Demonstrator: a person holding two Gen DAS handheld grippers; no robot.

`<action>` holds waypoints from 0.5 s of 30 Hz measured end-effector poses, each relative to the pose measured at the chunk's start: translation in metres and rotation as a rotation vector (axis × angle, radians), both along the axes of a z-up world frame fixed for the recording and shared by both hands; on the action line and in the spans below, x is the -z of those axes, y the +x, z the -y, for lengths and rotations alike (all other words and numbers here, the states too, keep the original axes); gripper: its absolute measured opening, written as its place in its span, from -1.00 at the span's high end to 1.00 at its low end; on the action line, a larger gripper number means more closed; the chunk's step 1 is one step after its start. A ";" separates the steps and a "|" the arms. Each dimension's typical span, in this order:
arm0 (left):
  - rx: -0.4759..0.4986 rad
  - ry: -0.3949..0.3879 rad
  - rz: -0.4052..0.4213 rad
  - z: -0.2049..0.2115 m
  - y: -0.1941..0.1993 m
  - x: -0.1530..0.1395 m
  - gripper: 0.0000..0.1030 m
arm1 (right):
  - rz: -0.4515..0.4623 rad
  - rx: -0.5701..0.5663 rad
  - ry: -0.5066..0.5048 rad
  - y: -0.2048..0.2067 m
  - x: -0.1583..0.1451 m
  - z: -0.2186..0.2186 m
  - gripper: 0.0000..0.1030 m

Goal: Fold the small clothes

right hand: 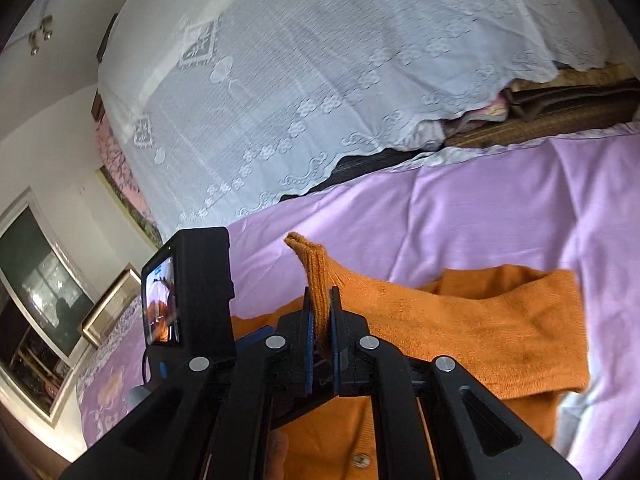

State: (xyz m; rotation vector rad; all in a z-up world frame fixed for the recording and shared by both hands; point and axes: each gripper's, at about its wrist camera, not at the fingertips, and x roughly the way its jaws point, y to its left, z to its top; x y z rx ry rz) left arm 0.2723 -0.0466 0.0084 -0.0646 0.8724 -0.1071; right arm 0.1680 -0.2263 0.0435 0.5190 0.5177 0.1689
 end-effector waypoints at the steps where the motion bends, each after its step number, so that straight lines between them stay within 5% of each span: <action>1: -0.010 -0.005 -0.006 -0.007 0.003 0.003 -0.92 | -0.008 -0.012 -0.005 0.007 0.001 -0.009 0.85; 11: -0.122 0.035 -0.086 -0.058 0.025 0.056 -0.92 | -0.119 -0.078 -0.046 0.051 0.040 -0.053 0.76; 15: -0.127 0.046 -0.062 -0.062 0.023 0.055 -0.92 | -0.131 -0.102 0.003 0.051 0.041 -0.045 0.25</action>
